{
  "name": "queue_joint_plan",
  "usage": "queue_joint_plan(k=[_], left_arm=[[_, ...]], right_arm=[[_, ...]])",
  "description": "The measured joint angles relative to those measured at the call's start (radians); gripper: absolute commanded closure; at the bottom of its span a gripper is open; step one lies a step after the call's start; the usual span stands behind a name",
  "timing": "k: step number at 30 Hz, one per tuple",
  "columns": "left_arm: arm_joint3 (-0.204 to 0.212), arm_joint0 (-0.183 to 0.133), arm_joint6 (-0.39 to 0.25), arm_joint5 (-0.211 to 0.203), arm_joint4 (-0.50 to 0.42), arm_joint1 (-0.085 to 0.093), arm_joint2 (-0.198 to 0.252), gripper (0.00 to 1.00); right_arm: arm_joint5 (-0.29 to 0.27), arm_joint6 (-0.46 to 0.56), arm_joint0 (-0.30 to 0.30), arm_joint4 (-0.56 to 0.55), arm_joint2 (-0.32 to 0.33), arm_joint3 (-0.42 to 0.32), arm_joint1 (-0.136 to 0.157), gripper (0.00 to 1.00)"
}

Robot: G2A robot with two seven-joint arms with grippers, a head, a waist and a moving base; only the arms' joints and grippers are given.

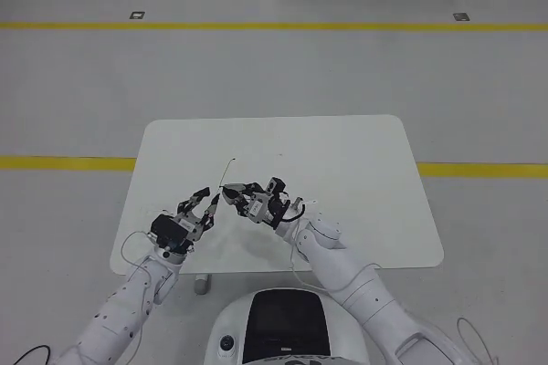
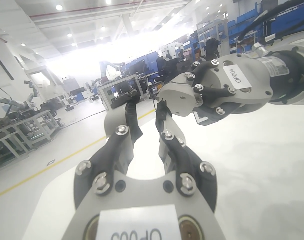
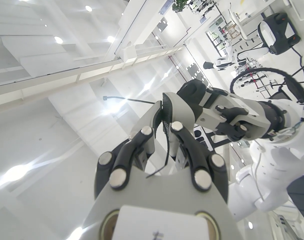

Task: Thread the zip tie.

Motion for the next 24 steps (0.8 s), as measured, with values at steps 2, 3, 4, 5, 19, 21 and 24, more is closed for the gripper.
queue_joint_plan(k=[2, 3, 4, 5, 19, 21, 24], left_arm=[[0.001, -0.002, -0.001, -0.002, 0.001, -0.002, 0.002, 0.81], [0.001, -0.003, -0.001, -0.003, 0.001, -0.003, 0.003, 0.81], [0.002, -0.004, -0.001, -0.004, 0.002, -0.004, 0.005, 0.81], [0.002, -0.004, -0.001, -0.004, 0.003, -0.005, 0.006, 0.81], [0.013, -0.021, 0.0, -0.008, 0.008, -0.017, 0.016, 0.86], [0.014, -0.023, -0.001, -0.008, 0.007, -0.018, 0.016, 0.86], [0.017, -0.026, -0.002, -0.008, 0.007, -0.02, 0.016, 0.86]], right_arm=[[0.0, 0.0, 0.0, 0.0, 0.0, 0.0, 0.0, 1.0], [0.0, 0.0, 0.0, 0.0, 0.0, 0.0, 0.0, 1.0], [0.0, 0.0, 0.0, 0.0, 0.0, 0.0, 0.0, 1.0], [0.0, 0.0, 0.0, 0.0, 0.0, 0.0, 0.0, 1.0], [0.0, 0.0, 0.0, 0.0, 0.0, 0.0, 0.0, 1.0], [0.0, 0.0, 0.0, 0.0, 0.0, 0.0, 0.0, 1.0], [0.0, 0.0, 0.0, 0.0, 0.0, 0.0, 0.0, 1.0]])
